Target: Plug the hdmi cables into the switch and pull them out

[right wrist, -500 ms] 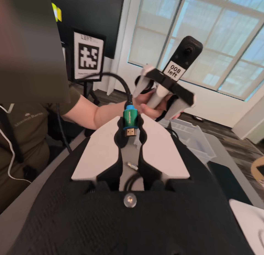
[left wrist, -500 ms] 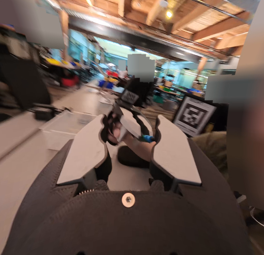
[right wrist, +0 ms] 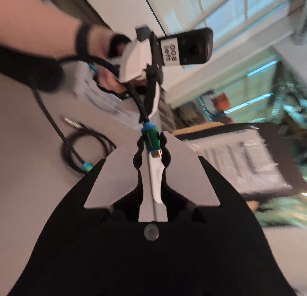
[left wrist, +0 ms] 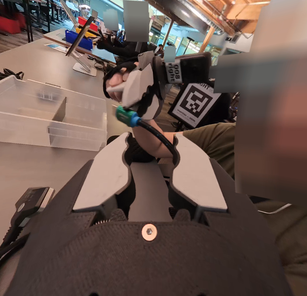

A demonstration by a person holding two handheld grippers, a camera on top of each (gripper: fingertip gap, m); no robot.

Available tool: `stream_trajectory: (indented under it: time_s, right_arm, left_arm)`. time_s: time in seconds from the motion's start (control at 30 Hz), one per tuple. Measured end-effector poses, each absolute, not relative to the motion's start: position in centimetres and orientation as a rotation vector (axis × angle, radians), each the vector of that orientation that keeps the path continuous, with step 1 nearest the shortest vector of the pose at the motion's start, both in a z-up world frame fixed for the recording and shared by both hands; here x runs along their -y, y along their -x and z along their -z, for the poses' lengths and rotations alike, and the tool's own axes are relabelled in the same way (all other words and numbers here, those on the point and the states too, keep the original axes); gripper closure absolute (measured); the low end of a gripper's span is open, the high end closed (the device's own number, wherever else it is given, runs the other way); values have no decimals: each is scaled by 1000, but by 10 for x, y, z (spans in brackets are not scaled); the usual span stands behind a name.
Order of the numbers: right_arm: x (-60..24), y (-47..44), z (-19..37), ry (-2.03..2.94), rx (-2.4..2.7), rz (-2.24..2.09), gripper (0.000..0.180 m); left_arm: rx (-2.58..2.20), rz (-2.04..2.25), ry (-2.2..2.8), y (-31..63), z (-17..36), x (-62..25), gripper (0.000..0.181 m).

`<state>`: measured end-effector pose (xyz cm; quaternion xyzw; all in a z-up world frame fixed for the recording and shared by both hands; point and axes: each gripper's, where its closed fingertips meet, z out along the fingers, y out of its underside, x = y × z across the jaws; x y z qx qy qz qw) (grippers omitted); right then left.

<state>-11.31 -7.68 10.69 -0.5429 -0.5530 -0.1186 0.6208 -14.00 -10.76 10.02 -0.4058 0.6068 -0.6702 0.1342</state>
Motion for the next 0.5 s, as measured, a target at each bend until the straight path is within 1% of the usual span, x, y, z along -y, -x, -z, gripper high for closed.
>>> stream_trajectory:
  time_s: [0.03, 0.1, 0.2, 0.23, 0.3, 0.4, 0.5]
  right_arm:
    - [75, 113, -108, 1234, 1262, 324, 160]
    - [69, 112, -113, 1203, 1224, 421, 160]
    - [62, 111, -128, 1075, 1129, 595, 161]
    - [63, 112, -134, 1018, 1095, 620, 161]
    - [69, 115, -146, 918, 1016, 608, 162]
    - [75, 119, -154, 859, 934, 533, 162]
    - [73, 119, -154, 844, 892, 531, 162]
  left_arm:
    - [-1773, 1927, 1175, 138, -99, 113, 135]
    - [-1790, 1868, 1164, 132, -100, 125, 138]
    - [-1743, 1672, 1125, 121, -103, 135, 133]
    - [-1749, 1631, 1095, 121, -105, 141, 136]
    - [-1704, 1630, 1064, 121, -115, 151, 132]
    - [-1655, 1666, 1064, 122, -125, 157, 134]
    - [-1640, 1648, 1098, 120, -124, 154, 135]
